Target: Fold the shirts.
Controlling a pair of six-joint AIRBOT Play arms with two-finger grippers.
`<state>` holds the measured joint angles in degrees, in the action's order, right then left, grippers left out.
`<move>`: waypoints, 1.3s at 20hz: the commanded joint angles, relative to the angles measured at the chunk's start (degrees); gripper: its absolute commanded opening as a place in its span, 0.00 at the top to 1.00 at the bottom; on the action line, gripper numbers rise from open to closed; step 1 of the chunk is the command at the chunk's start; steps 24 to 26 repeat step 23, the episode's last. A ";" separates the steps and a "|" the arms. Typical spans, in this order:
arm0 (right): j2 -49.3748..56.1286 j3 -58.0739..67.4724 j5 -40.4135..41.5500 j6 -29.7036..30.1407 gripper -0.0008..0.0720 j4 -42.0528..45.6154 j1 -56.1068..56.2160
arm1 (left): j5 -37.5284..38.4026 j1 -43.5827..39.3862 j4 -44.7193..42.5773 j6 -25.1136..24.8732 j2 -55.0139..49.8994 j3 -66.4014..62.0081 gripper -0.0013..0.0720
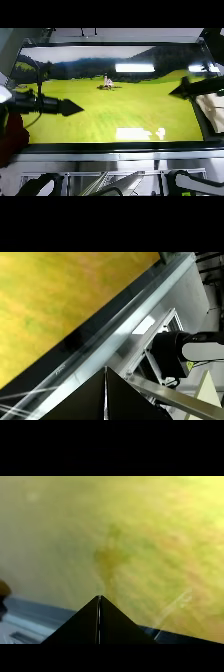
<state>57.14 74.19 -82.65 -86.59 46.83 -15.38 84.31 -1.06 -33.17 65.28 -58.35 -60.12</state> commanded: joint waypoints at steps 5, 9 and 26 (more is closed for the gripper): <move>-8.52 -22.16 14.67 3.54 0.96 -0.17 18.91 | -4.11 0.04 -0.28 -0.68 17.09 24.59 0.97; -8.15 -22.16 14.95 3.50 0.96 -0.20 18.93 | -4.83 0.04 -0.28 -0.68 20.28 26.47 0.97; -8.15 -22.16 14.95 3.50 0.96 -0.20 18.93 | -5.35 0.04 -0.26 1.68 23.43 26.99 0.97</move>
